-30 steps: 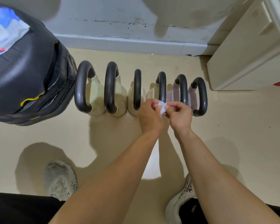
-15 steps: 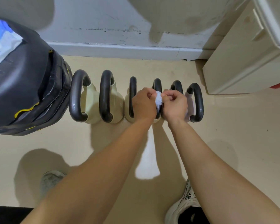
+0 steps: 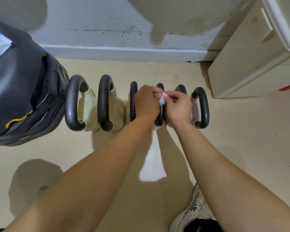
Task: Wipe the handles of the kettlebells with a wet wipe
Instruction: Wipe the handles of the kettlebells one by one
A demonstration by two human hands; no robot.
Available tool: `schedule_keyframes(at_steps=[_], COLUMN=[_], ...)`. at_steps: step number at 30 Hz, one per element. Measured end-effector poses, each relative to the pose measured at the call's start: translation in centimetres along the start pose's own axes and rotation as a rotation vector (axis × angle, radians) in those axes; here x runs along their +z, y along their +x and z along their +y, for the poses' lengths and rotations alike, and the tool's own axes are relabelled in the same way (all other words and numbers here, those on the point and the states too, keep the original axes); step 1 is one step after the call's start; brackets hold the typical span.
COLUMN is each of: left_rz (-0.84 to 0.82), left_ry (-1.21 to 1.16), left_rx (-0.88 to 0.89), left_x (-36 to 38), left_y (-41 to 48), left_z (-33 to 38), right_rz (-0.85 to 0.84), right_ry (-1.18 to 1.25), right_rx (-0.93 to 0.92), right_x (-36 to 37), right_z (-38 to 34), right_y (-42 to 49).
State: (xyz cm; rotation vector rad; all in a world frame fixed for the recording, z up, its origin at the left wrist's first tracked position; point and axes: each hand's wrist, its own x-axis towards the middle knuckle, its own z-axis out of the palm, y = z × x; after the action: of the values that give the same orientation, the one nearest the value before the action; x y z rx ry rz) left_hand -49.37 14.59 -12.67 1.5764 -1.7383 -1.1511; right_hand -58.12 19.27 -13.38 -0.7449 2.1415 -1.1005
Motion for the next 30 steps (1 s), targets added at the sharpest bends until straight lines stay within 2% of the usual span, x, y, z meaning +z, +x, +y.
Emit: schedule_keyframes(at_steps=[3,7,12,17,19,23,25,27,30], left_rz=[-0.005,-0.106,-0.182,-0.204,-0.204,-0.209,-0.199,-0.181,-0.143], left_ry=[0.069,0.192,0.275,0.348,0.213,-0.353,-0.531,-0.616,-0.702], left_rx=[0.0,-0.079,-0.19,-0.253,-0.336,-0.633,-0.759,-0.786,-0.695], left_x=[0.1,0.6,2.0,2.4,2.2,1.1,0.7,0.3,-0.1], left_y=[3.4,8.2,11.3,11.2,10.8,9.2,8.5,7.8,7.1], left_z=[0.4,0.8,0.4,0.2,0.4,0.6,0.8,1.9,3.1], right_rz=[-0.048,-0.128,-0.208,-0.357,-0.42,-0.461,-0.467,-0.463,-0.427], right_ry=[-0.059,-0.237,-0.294,-0.518,-0.443,0.072,0.141,0.141,0.241], right_rx=[-0.02,-0.066,0.006,-0.121,-0.072,0.317,0.387,0.397,0.358], right_x=[0.4,0.9,2.0,1.4,1.1,1.1,1.4,1.3,0.6], right_z=[-1.5,-3.1,-3.1,-3.8,-3.8,-3.0,-2.6,-3.0,-3.5], right_y=[3.5,7.3,9.9,9.6,9.4,8.5,8.6,8.5,8.1])
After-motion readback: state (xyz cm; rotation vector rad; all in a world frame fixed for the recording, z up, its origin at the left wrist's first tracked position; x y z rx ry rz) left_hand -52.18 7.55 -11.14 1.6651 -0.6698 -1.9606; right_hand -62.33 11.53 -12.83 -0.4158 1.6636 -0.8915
